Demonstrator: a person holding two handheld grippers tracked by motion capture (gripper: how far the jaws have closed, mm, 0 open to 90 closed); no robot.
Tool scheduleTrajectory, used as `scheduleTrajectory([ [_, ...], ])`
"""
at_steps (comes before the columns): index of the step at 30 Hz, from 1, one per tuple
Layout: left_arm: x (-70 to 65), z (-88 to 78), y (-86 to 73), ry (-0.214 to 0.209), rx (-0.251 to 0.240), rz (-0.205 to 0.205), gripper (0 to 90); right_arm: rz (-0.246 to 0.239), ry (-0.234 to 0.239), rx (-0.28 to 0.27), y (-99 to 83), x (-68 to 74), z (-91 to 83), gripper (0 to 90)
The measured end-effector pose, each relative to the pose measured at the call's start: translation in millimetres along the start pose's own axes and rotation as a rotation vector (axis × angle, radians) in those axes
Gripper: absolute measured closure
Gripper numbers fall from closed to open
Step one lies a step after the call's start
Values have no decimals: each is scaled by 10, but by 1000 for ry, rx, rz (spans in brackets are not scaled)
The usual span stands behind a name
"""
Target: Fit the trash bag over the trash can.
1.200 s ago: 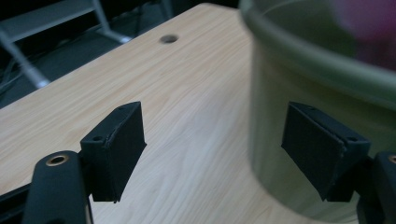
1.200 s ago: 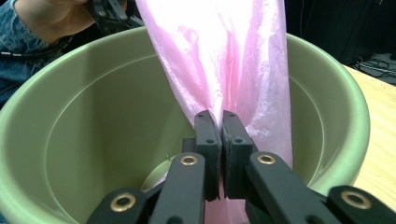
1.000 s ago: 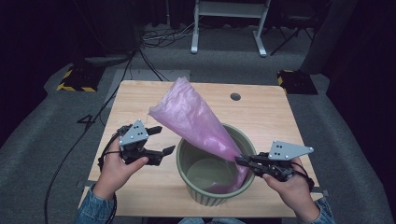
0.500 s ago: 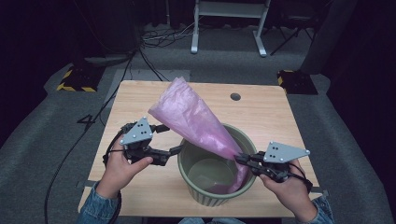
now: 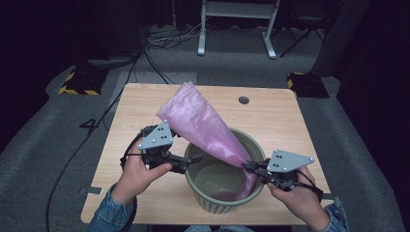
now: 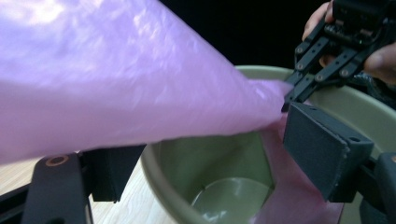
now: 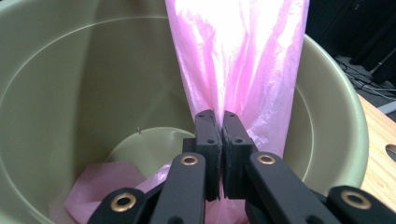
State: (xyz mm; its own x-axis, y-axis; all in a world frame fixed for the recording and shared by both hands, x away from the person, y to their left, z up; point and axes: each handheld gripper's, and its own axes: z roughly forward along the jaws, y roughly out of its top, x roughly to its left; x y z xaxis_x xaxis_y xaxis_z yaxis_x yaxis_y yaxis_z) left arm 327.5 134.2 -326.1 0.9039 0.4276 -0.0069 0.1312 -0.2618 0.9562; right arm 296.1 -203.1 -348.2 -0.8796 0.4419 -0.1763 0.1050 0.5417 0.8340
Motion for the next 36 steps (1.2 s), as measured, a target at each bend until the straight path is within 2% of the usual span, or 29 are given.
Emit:
scheduleTrajectory([
  [4, -18, 55, 16, 2, 10, -1, 253, -8, 8, 12, 13, 1, 1, 870],
  [9, -25, 78, 31, 10, 14, 20, 511, -13, 33, 21, 36, 12, 10, 826],
  [12, -23, 86, 42, 2, 24, 7, 664, -3, 54, 7, 40, 19, 16, 753],
  [14, -30, 89, 47, 4, 37, 15, 734, 2, 64, -2, 39, 21, 19, 705],
  [16, -42, 89, 55, 7, 42, 27, 801, 10, 65, -14, 42, 18, 18, 620],
  [18, -60, 79, 64, 6, 43, 44, 847, 24, 75, -35, 54, 5, 1, 593],
  [21, -112, 51, 88, 8, 39, 91, 865, 57, 103, -68, 92, -23, -48, 545],
  [25, -186, -48, 193, 33, 56, 178, 871, 75, 99, -107, 148, -65, -126, 512],
  [29, -231, -176, 350, 52, 76, 236, 872, 68, 92, -94, 147, -54, -139, 588],
  [33, -315, -150, 376, 21, 115, 268, 872, 47, 118, -47, 158, -8, -62, 705],
  [36, -385, -18, 309, -22, 142, 283, 870, 19, 129, -26, 215, 38, 1, 720],
])
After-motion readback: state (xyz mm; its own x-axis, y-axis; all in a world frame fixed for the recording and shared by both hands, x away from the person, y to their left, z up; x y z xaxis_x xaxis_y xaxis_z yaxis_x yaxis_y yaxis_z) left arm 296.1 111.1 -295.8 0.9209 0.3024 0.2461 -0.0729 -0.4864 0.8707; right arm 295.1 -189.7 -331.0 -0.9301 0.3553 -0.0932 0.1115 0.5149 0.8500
